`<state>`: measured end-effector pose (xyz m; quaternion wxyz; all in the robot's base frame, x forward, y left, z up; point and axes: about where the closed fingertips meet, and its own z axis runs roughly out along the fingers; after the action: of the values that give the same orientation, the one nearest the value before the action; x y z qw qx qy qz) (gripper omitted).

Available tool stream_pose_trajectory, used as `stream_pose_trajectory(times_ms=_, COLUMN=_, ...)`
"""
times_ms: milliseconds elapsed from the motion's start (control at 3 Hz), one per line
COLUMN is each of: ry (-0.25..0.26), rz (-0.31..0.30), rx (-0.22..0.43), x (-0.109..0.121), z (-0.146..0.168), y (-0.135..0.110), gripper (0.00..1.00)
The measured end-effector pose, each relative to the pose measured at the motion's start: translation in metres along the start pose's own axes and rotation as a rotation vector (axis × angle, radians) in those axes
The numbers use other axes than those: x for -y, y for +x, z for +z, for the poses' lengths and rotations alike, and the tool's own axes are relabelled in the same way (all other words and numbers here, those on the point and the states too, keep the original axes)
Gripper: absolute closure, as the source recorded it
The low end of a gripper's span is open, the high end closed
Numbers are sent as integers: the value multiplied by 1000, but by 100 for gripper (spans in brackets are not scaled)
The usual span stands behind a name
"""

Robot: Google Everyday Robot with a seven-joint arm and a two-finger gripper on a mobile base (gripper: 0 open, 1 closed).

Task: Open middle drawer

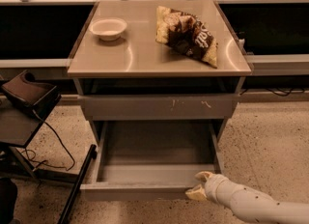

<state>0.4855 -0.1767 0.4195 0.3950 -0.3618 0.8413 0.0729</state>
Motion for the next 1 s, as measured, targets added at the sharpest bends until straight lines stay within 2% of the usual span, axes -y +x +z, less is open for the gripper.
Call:
stream_pose_trajectory(times_ms=667, ry=-1, rz=9, rx=12, x=-9, z=-4, y=8, gripper=100)
stream_pose_trajectory(times_ms=1000, ry=-1, rz=9, rx=12, x=-8, z=-8, y=5, gripper=100)
